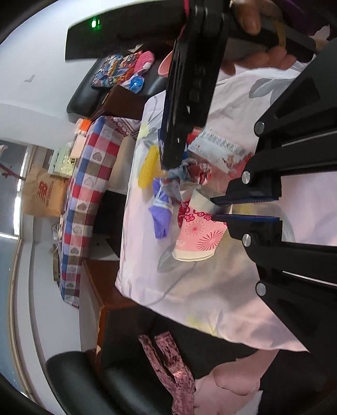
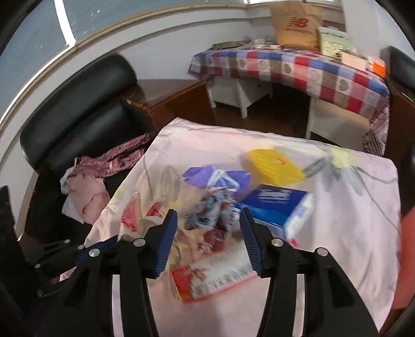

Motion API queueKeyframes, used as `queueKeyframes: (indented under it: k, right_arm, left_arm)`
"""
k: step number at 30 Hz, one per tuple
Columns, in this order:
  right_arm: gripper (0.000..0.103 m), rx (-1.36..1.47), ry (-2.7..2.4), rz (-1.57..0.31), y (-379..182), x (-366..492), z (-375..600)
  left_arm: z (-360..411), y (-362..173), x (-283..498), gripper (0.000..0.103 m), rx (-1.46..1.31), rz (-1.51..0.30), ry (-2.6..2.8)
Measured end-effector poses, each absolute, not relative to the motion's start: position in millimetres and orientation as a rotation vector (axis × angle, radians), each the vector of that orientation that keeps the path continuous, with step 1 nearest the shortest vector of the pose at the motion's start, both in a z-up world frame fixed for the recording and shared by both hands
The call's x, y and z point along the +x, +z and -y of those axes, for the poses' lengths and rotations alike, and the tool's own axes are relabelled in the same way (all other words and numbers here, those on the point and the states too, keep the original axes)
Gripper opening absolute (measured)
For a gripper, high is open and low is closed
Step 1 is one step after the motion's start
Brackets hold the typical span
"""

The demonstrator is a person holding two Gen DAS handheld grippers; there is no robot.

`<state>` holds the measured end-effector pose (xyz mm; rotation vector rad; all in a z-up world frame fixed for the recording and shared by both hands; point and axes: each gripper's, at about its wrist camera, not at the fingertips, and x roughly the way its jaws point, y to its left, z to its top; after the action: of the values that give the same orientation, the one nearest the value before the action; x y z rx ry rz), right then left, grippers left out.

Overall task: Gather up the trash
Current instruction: 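Grasp the pink paper cup with the left gripper while the right gripper grasps a crumpled printed wrapper, then carry the paper cup and wrapper over the pink bucket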

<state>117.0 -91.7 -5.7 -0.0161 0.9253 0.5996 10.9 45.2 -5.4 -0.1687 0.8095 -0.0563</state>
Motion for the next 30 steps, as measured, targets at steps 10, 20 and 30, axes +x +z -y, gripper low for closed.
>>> queueKeyframes:
  k: [10, 20, 30]
  right_arm:
    - [0.033, -0.131, 0.555, -0.932, -30, 117, 69]
    - [0.004, -0.074, 0.572, -0.907, -20, 104, 90]
    - [0.002, -0.001, 0.561, -0.802, 18, 79, 125]
  left_arm:
    - [-67, -11, 9, 0.006, -0.215, -0.830, -0.037]
    - [-62, -7, 9, 0.006, -0.213, -0.821, -0.038]
    - [-37, 9, 12, 0.006, -0.175, -0.795, -0.070]
